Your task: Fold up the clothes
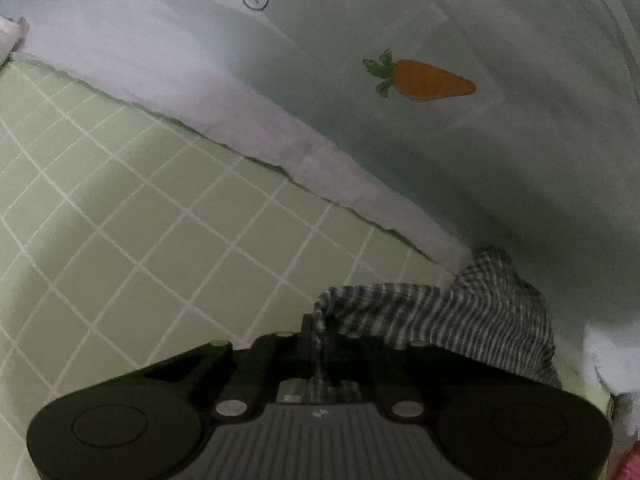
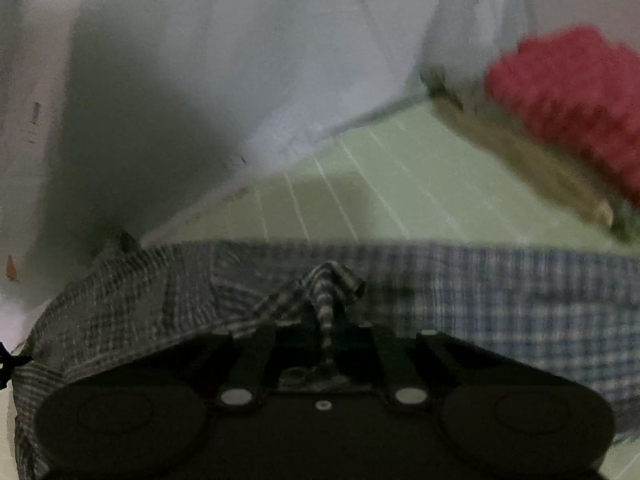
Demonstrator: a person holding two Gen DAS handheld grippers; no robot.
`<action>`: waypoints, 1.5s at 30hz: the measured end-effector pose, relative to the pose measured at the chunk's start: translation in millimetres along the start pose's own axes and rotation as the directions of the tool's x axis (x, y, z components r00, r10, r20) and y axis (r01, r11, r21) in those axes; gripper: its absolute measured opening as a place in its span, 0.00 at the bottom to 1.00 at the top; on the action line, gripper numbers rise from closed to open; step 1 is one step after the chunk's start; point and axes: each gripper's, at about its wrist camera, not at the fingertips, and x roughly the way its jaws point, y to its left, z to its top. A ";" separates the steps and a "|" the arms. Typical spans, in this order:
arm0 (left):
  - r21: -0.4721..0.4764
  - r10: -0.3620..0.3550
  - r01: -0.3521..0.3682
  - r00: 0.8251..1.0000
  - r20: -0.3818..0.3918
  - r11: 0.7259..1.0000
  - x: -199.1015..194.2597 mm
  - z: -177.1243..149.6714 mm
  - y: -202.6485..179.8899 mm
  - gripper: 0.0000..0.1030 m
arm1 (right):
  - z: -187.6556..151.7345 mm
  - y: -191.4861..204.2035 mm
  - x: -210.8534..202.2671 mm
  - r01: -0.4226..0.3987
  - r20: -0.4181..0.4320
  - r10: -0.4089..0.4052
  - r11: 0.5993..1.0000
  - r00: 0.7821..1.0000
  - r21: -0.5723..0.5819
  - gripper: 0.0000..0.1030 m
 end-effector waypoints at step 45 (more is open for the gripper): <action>0.377 0.175 -0.289 0.935 0.310 0.880 -39.9 -39.7 -104.7 0.86 | 10.2 15.8 2.1 0.120 0.164 -0.082 0.964 0.983 -0.237 0.06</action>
